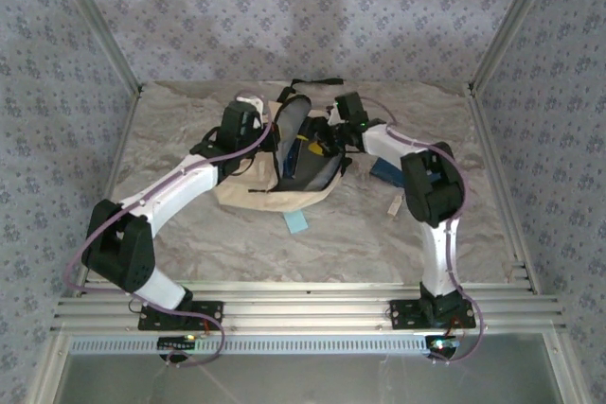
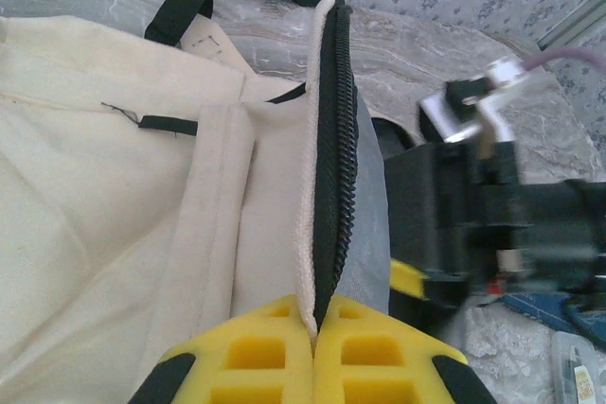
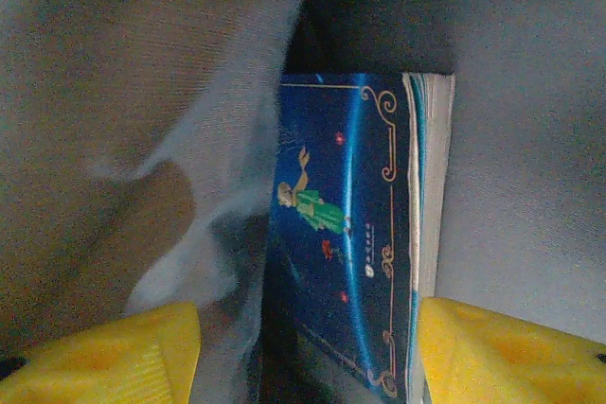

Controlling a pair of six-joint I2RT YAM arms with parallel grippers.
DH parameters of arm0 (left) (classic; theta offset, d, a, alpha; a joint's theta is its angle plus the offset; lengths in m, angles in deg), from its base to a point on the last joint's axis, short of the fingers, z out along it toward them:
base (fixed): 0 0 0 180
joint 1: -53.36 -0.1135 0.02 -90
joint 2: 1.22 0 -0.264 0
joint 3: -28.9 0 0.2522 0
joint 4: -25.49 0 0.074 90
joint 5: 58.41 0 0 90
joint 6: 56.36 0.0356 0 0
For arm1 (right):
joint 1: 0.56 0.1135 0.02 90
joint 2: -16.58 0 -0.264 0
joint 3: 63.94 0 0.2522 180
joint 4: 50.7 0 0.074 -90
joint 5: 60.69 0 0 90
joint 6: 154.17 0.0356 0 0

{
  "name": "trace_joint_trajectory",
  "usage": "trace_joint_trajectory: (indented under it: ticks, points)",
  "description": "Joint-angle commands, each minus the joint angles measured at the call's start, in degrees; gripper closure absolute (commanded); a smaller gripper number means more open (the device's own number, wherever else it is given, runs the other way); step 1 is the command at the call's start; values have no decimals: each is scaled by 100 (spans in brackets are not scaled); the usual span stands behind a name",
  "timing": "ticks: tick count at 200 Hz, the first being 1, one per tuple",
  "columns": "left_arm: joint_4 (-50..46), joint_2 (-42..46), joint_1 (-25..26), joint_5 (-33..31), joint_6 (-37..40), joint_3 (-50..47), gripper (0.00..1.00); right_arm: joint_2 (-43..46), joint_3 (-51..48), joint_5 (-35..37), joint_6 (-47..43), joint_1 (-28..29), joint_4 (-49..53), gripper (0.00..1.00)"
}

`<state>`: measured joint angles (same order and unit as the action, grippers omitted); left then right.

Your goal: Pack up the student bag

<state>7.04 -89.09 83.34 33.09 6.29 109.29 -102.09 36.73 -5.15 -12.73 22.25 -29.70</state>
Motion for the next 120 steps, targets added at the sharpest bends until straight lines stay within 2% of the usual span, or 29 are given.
trace_joint_trajectory:
  ticks: [1, 22, 36, 40, 48, 51, 55, 65, 76, 120]
  points:
    - [167, -63, 5, -141, -66, 152, 100, 681, -228, 259, -532, -237, 684, 35]
    - [104, -235, 7, -148, -103, 245, 100, 1238, -515, 406, -842, -517, 960, 35]
    - [-76, -395, 3, -54, -136, 389, 92, 1678, -665, 630, -1189, -776, 1359, 35]
    - [-111, -440, 1, 29, -145, 433, 86, 1760, -694, 672, -1265, -824, 1445, 35]
    - [-152, -529, 12, 191, -208, 509, 55, 1970, -776, 779, -1467, -974, 1690, 34]
    - [-163, -555, 16, 257, -248, 526, 46, 2038, -807, 818, -1486, -1032, 1782, 34]
    - [-164, -590, 38, 333, -288, 557, 39, 2131, -850, 880, -1571, -1123, 1876, 34]
    - [-138, -667, 118, 531, -323, 633, 30, 2342, -966, 1088, -1879, -1349, 2111, 33]
    - [-230, -742, 260, 605, -315, 791, 26, 2534, -1142, 1272, -2050, -1668, 2276, 32]
    - [-213, -1148, 861, 828, -191, 1564, 24, 2938, -1996, 1998, -2418, -2877, 2327, 32]
